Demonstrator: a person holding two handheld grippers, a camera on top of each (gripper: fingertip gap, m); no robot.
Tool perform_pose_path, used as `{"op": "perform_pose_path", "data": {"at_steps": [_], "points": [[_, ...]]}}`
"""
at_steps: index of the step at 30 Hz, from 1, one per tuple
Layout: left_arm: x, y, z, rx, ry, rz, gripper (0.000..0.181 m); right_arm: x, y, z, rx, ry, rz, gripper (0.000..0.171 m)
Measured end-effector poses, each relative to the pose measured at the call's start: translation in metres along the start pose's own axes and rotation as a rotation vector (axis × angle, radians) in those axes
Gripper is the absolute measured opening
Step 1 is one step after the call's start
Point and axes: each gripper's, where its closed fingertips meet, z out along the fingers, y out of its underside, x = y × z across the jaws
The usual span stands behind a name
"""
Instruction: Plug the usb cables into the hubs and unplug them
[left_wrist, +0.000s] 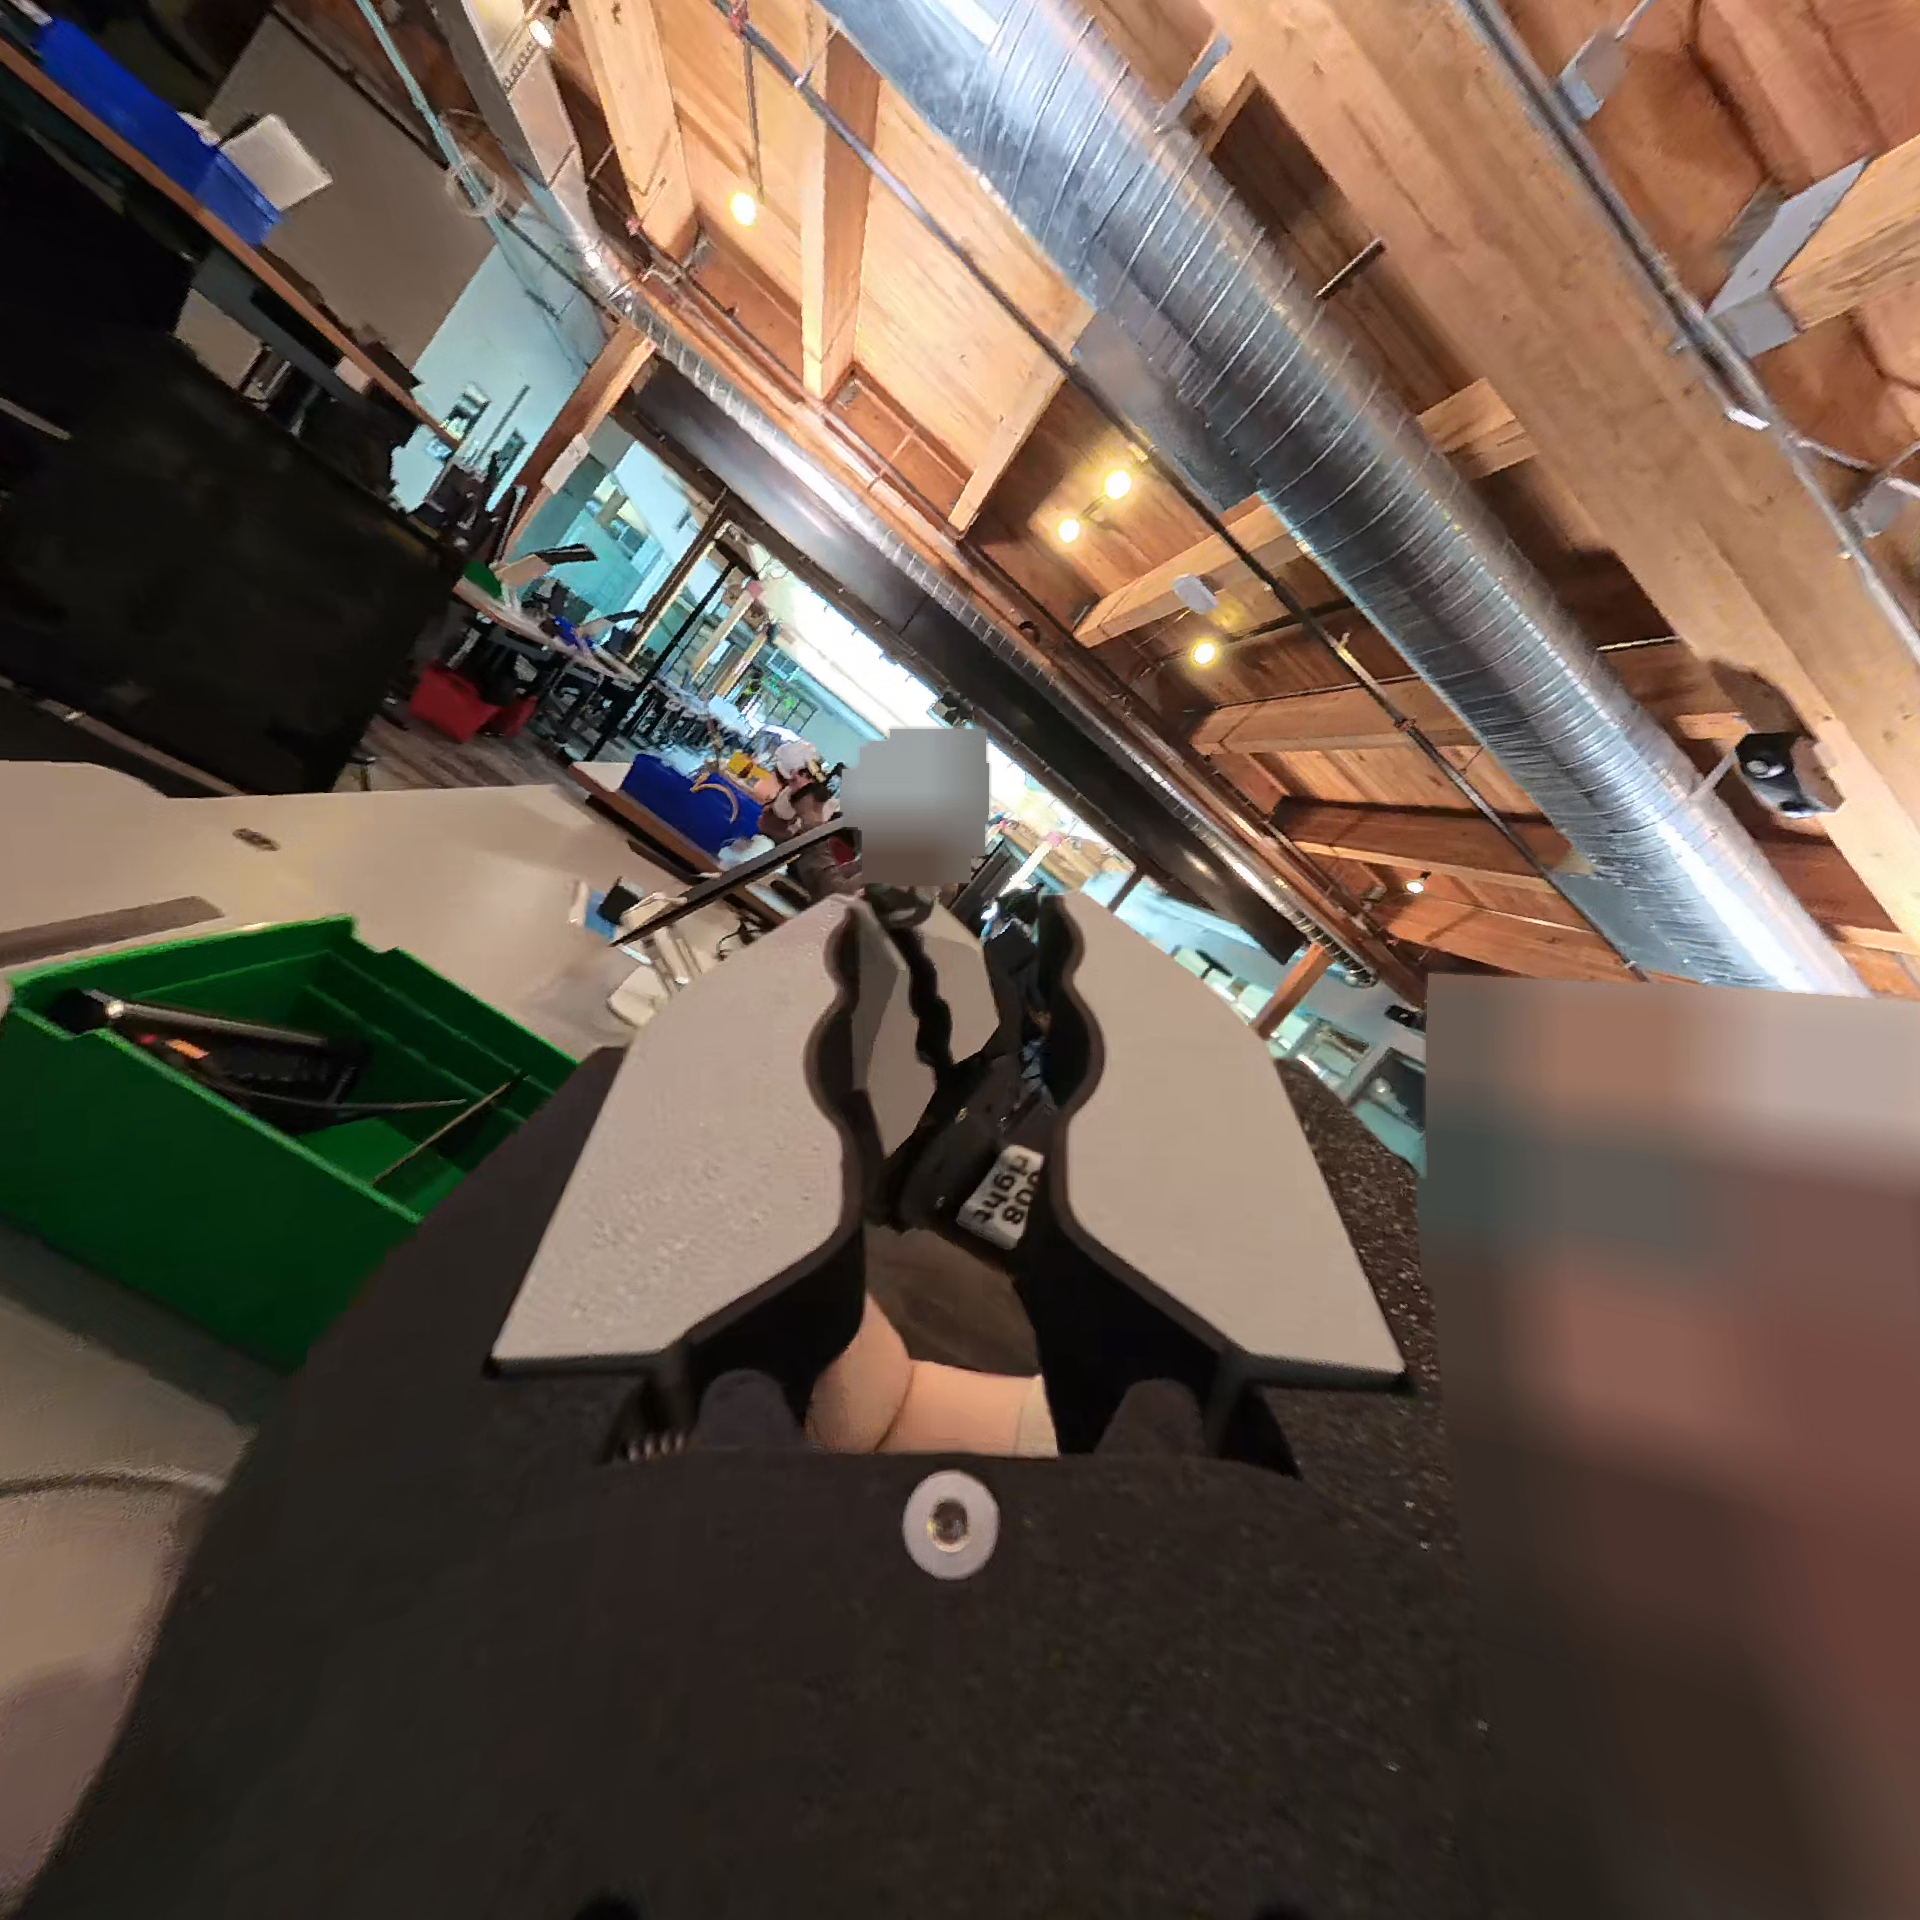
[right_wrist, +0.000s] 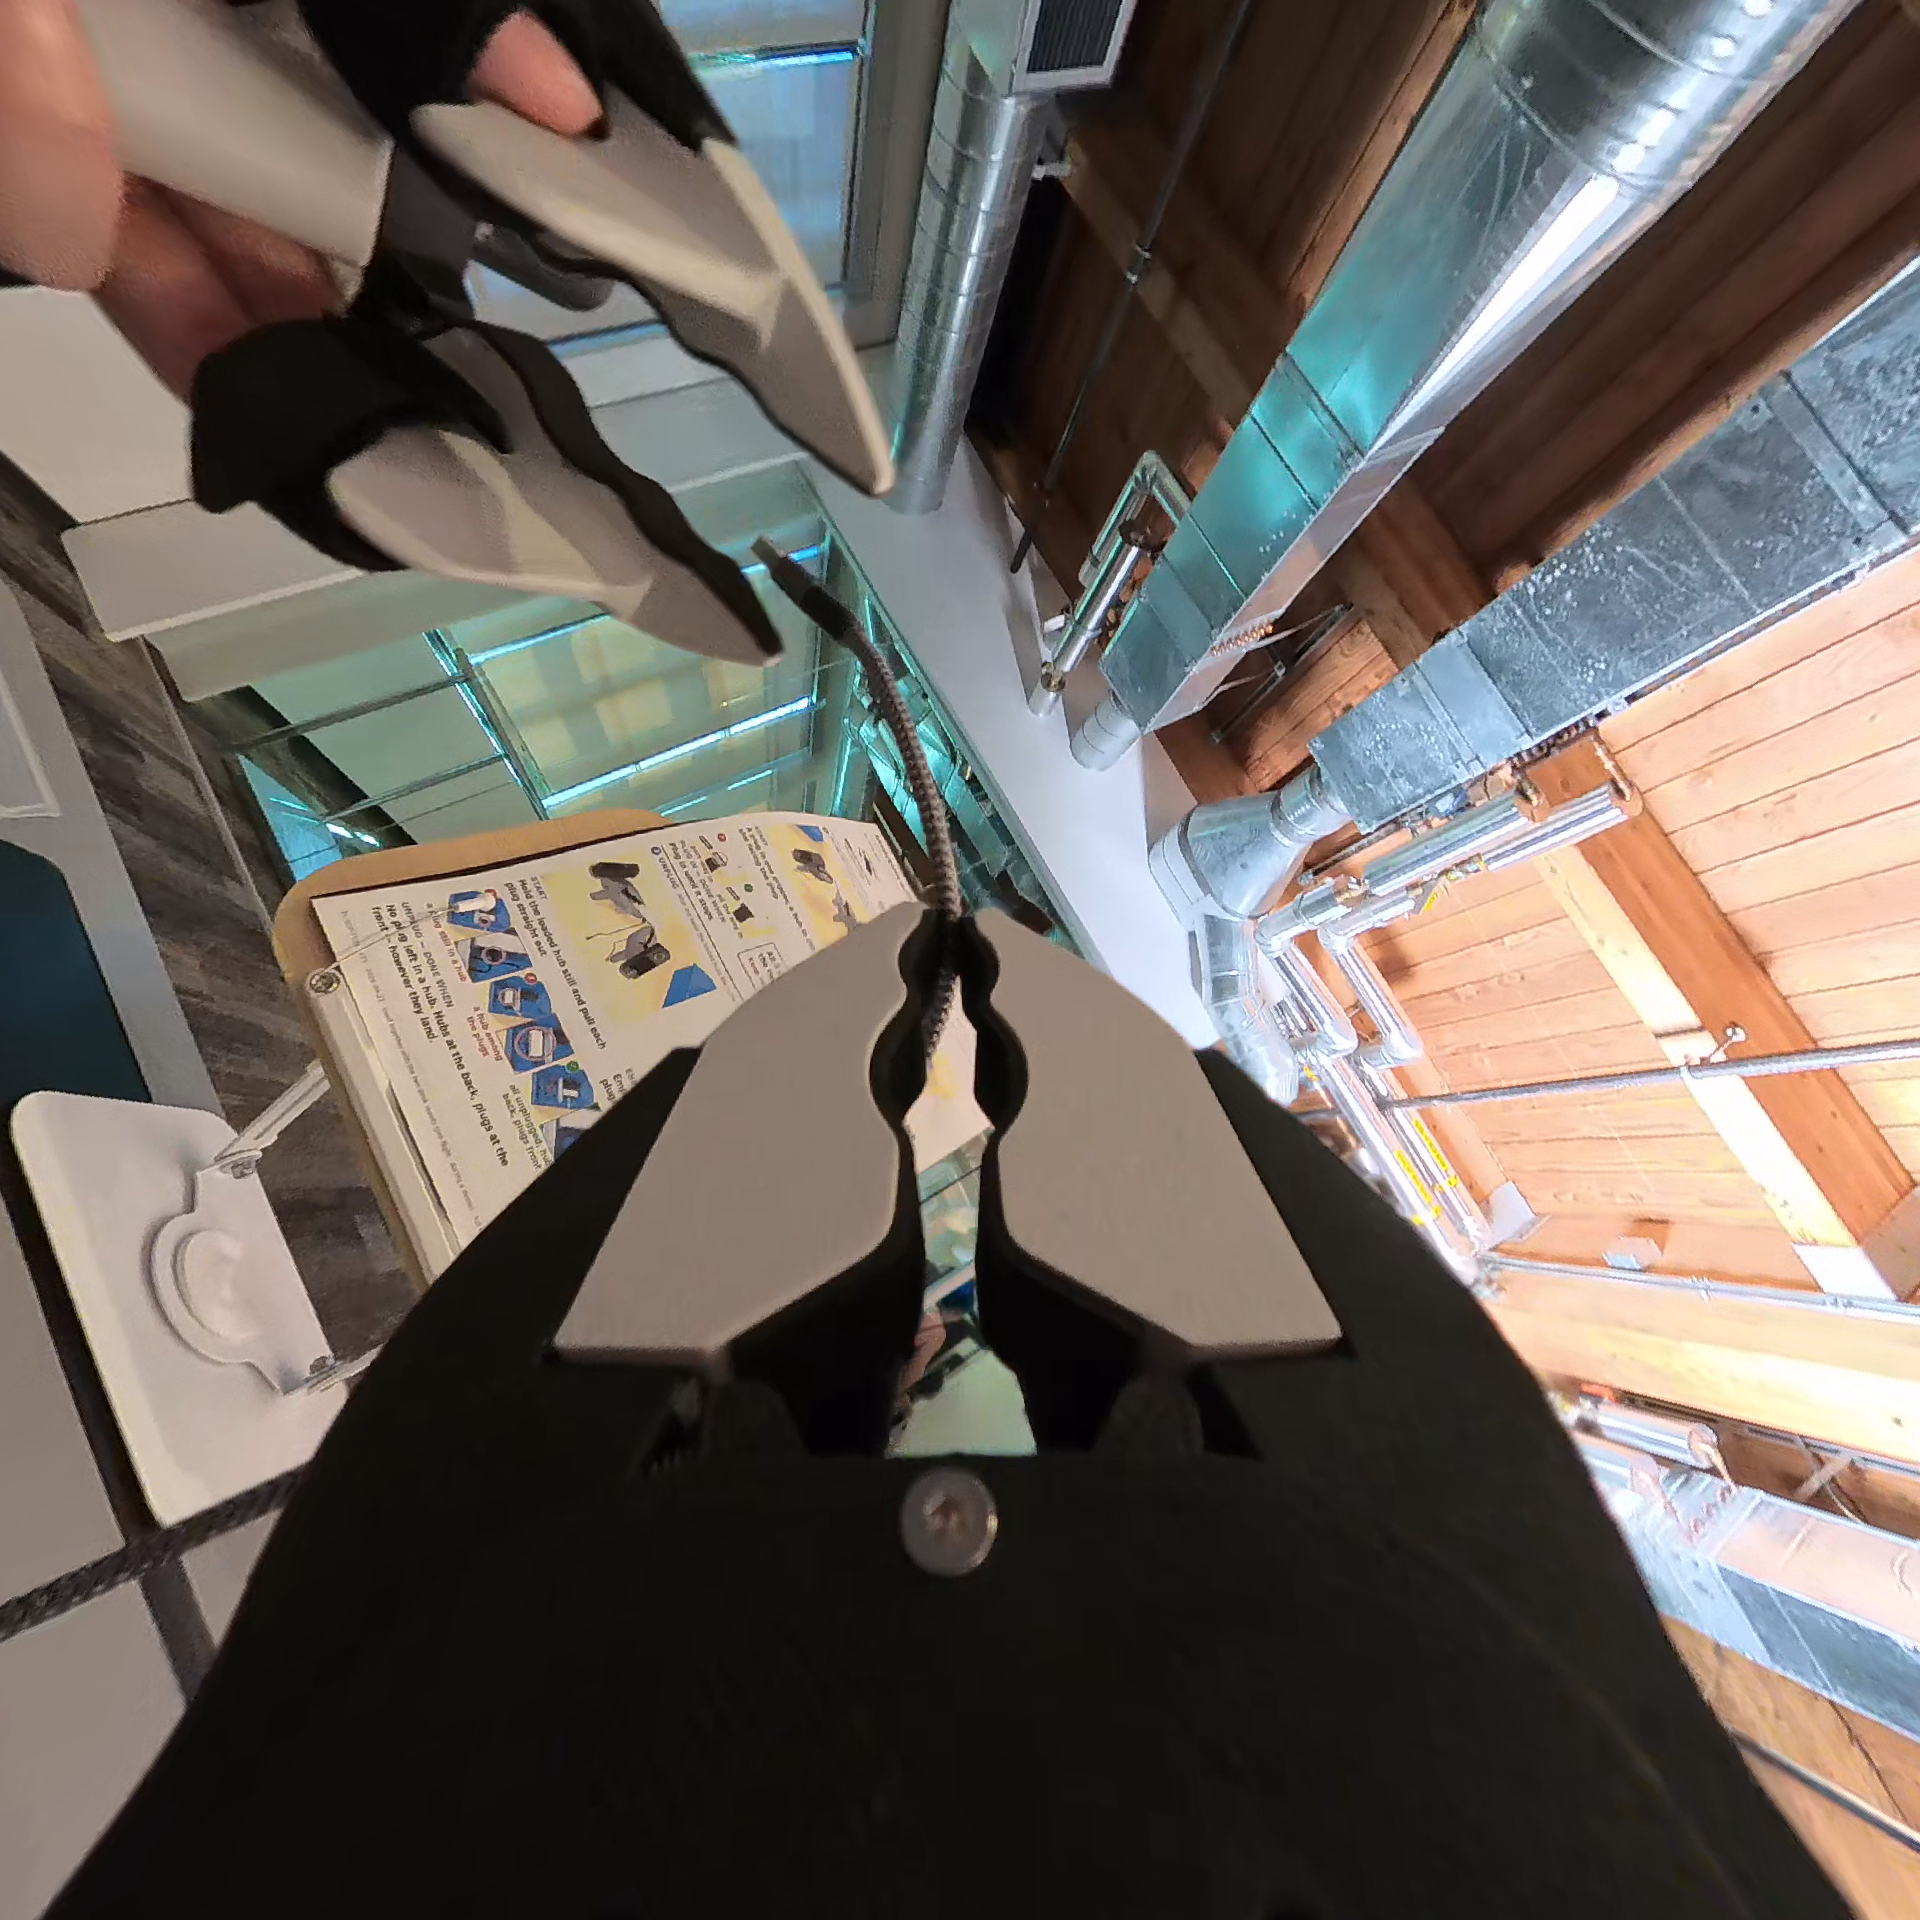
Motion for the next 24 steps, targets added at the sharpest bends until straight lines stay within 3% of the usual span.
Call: {"op": "perform_pose_path", "data": {"at_steps": [1,5,8,15,20,24], "points": [[-0.005,0.0,-0.002,-0.009,-0.012,0.001,0.032,-0.001,0.002,0.001,-0.011,0.0,0.006,0.004],[-0.011,-0.007,-0.01,0.022,0.022,-0.035,0.03,-0.01,-0.001,0.003,-0.013,-0.021,-0.021,0.004],[-0.01,-0.003,-0.011,-0.013,0.047,-0.021,0.007,-0.012,0.002,0.006,-0.049,-0.02,-0.013,0.004],[-0.009,-0.004,-0.013,-0.038,0.032,0.046,0.006,-0.016,-0.002,0.004,-0.028,-0.051,-0.001,0.004],[-0.005,-0.006,-0.019,-0.047,0.012,0.057,0.006,-0.028,-0.025,-0.005,0.111,-0.165,0.058,0.006],[-0.007,-0.003,-0.023,-0.087,-0.019,0.092,0.006,-0.024,-0.058,-0.026,0.298,-0.366,0.274,0.025]]}}
